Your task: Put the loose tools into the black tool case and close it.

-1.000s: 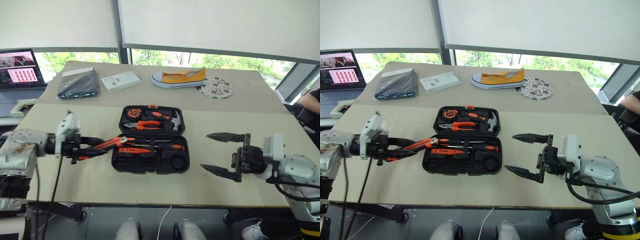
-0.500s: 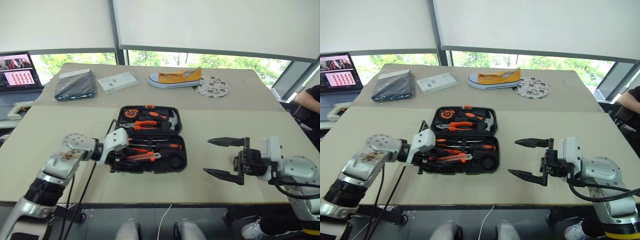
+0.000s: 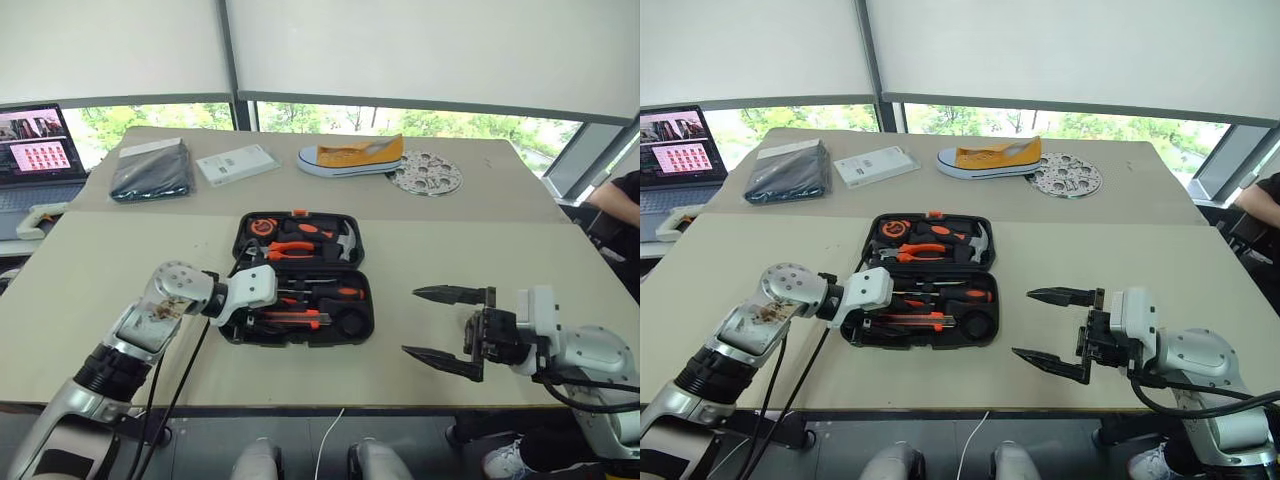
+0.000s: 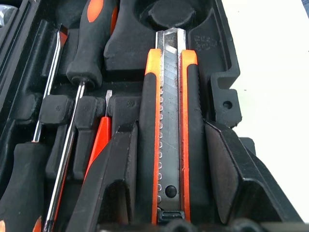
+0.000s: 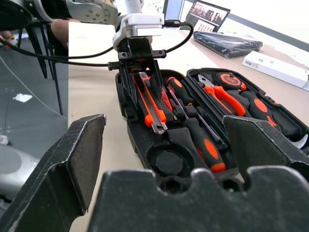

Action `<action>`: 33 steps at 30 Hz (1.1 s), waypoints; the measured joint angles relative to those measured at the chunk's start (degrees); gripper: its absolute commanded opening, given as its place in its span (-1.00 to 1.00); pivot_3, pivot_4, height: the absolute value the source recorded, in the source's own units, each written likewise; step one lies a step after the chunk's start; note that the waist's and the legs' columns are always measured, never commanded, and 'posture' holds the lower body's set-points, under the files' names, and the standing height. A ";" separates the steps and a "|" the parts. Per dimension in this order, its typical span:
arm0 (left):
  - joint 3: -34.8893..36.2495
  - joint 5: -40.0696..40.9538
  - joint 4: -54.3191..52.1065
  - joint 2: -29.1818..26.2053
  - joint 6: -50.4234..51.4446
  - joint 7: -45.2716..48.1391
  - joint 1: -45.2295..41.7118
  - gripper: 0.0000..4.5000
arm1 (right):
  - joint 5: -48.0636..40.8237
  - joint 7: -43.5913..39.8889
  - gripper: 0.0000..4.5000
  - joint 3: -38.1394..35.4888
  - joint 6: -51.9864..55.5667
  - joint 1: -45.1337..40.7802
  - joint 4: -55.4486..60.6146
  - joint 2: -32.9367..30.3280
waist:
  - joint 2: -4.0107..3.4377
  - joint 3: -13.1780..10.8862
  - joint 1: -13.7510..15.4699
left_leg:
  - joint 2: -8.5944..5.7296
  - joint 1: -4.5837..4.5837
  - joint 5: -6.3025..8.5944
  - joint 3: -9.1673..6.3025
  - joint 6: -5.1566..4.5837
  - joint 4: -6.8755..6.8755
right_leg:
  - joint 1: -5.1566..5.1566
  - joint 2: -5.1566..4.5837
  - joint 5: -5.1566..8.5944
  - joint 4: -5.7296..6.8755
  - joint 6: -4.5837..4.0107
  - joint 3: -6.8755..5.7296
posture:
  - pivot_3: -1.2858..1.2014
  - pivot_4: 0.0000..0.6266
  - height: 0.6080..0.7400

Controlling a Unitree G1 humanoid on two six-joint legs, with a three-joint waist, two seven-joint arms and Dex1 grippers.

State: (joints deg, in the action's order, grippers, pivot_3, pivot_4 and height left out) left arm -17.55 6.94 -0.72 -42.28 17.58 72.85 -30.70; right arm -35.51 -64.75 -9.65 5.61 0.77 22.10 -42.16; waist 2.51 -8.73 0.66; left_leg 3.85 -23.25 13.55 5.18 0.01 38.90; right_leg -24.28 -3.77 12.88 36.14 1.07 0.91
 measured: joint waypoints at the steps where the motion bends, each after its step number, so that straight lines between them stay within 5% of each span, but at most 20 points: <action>1: 0.19 -0.05 0.43 0.34 0.04 -0.20 -0.22 0.32 | 0.00 0.08 1.00 0.00 0.00 0.05 0.02 0.01 | 0.00 0.00 0.00 | 0.00 0.00 0.00 0.00 0.00 0.00 | 0.01 0.00 0.00 0.00 0.00 0.00 | 0.03 -0.52 1.00; 5: 1.80 1.03 2.14 3.83 -0.39 -1.21 -0.23 0.99 | 0.00 0.22 1.00 -0.02 0.00 0.13 0.08 0.06 | 0.00 0.00 0.09 | -0.01 -0.06 0.00 -0.02 0.00 0.00 | 0.00 0.00 0.00 -0.04 0.01 0.00 | 0.03 -0.52 1.00; 10: 6.03 6.47 6.94 7.08 -4.72 0.68 -1.60 0.99 | -0.05 0.36 1.00 -0.03 0.00 -0.03 -0.05 0.55 | 0.00 0.00 0.05 | 0.00 -0.09 0.00 -0.04 -0.01 0.01 | -0.02 0.02 0.00 -0.03 0.00 0.00 | 0.03 -0.52 1.00; 15: 9.79 11.34 7.47 6.96 -5.52 4.48 -2.32 0.35 | -0.08 0.41 1.00 -0.03 0.00 -0.11 -0.59 1.18 | -0.01 0.01 -0.13 | 0.00 -0.02 0.00 -0.06 0.00 0.01 | 0.02 0.05 0.00 0.00 0.00 0.02 | 0.03 -0.52 1.00; 23: 7.58 7.35 8.07 7.72 -15.04 3.25 4.82 -0.96 | 0.01 2.03 1.00 -0.03 0.01 0.72 -0.67 2.58 | -0.01 0.01 0.02 | 0.00 -0.03 0.00 -0.05 0.00 0.03 | 0.03 0.04 -0.01 0.00 -0.01 0.03 | 0.03 -0.52 1.00; 33: 6.42 3.26 8.43 8.28 -16.79 -1.69 6.36 -0.96 | -0.14 3.62 1.00 -0.24 0.29 3.85 0.18 2.93 | -0.12 0.11 0.10 | 0.00 0.10 -0.02 -0.07 0.01 0.07 | 0.16 0.04 -0.02 0.04 0.00 0.03 | 0.03 -0.52 1.00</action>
State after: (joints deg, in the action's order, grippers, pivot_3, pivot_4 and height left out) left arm -11.13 10.21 7.70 -34.01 0.79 71.16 -24.34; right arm -35.65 -61.14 -9.89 5.90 4.62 22.28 -39.24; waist 2.39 -8.62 0.77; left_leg 3.84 -23.14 13.53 5.11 0.02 38.96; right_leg -24.12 -3.74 12.86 36.17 1.07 0.94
